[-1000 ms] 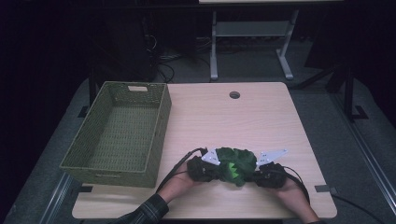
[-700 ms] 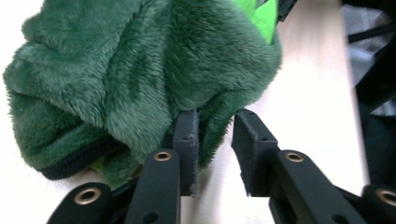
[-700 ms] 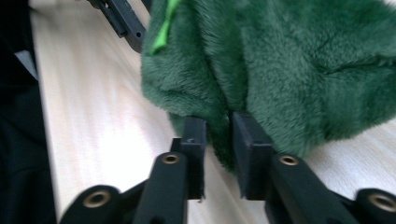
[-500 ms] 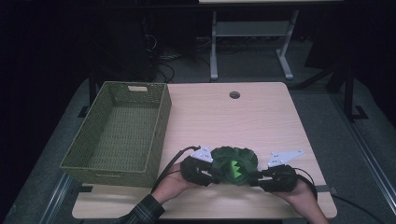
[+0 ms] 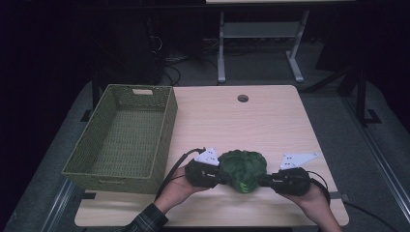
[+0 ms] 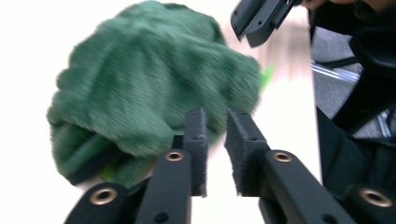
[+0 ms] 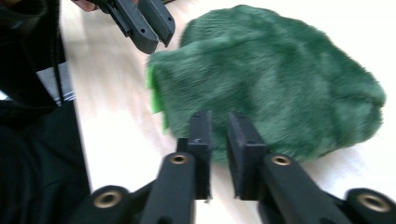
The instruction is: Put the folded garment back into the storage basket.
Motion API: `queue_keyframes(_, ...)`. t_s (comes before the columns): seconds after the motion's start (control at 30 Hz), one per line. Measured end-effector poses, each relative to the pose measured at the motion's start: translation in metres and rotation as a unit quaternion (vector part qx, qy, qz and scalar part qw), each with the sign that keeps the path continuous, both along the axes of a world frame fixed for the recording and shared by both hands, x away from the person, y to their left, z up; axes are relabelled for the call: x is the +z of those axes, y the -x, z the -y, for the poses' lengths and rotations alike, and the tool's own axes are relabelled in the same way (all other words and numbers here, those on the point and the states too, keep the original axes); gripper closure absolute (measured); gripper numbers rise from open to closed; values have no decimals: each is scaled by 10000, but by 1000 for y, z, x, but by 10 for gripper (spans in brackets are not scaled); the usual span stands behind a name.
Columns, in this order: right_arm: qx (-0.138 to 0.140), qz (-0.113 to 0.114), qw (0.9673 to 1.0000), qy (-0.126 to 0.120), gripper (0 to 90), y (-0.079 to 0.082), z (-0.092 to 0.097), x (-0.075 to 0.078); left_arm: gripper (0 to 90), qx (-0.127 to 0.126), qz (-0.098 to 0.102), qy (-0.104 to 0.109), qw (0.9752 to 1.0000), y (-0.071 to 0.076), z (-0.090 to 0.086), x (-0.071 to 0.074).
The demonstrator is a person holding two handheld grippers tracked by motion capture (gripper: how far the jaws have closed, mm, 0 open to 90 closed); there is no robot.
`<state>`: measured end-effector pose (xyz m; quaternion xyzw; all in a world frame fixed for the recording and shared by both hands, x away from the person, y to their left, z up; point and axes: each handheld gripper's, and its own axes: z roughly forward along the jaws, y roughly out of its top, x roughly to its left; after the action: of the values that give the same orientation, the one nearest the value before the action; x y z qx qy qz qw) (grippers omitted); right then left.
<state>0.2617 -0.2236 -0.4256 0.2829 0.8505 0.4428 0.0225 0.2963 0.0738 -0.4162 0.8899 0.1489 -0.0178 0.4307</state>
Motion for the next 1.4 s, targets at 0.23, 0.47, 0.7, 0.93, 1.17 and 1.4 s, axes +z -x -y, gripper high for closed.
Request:
queue_keyframes(0.23, -229, -23, 9990, 383, 891, -21, -9, -15, 884, 399, 31, -483, 9980, -18, 15, -19)
queue_keyframes(0.47, -267, -200, 9974, 646, 898, -28, -16, -35, 897, 418, -7, -780, 9961, -27, 19, -34)
queue_keyframes(0.7, -209, -278, 9965, 759, 899, -25, -19, -43, 899, 354, 93, -1096, 9933, -22, 24, -42)
queue_keyframes(0.93, -211, -315, 9960, 812, 899, -22, -10, -42, 898, 388, 113, -1048, 9937, -21, 20, -39)
queue_keyframes(1.17, -583, -113, 9962, 643, 899, -21, 22, -29, 899, 377, -40, -803, 9961, -13, 5, -23)
queue_keyframes(1.4, -905, 53, 9947, 487, 900, -53, 36, -21, 899, 215, -261, -721, 9968, 3, 3, -17)
